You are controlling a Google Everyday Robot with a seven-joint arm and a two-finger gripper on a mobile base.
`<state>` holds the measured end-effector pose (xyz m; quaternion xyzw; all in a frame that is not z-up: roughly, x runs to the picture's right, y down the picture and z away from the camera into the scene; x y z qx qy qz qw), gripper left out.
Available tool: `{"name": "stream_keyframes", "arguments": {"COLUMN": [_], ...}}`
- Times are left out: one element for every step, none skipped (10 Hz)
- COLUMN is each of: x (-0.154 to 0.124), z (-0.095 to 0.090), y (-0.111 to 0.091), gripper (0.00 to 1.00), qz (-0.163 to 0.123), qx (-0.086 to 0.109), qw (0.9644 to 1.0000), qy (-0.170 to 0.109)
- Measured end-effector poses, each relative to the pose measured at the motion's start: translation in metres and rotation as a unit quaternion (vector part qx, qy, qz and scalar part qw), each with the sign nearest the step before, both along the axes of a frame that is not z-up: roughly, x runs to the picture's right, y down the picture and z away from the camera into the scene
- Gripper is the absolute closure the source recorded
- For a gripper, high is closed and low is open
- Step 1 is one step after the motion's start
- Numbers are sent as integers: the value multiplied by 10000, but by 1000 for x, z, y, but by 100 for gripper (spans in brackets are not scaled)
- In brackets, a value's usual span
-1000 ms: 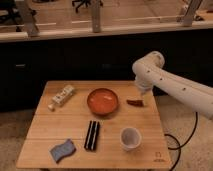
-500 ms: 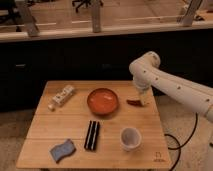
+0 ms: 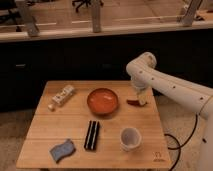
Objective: Push the ceramic bowl across the table
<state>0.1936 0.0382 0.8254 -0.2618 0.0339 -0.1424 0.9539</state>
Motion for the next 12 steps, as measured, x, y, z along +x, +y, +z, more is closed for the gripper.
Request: {"name": "stream_keyframes", "arguments": {"x": [-4, -7, -7, -7, -7, -9, -12, -15, -15, -15, -14, -17], "z": [3, 4, 6, 7, 8, 10, 12, 14, 15, 16, 19, 22], "y": [0, -1, -1, -1, 0, 0, 0, -1, -1, 0, 0, -2], "gripper": [20, 20, 20, 23, 27, 28, 25, 21, 22, 31, 40, 52], "qz": [-9, -12, -6, -4, 6, 1, -2, 1, 6, 6, 5, -11], "qx": [-4, -8, -20, -41, -55, -84, -94, -104, -123, -156, -178, -205], "qw": [10000, 10000, 10000, 10000, 10000, 10000, 9999, 9999, 9999, 9999, 9998, 9998], "qy": [0, 0, 14, 29, 37, 44, 37, 25, 33, 35, 32, 6]}}
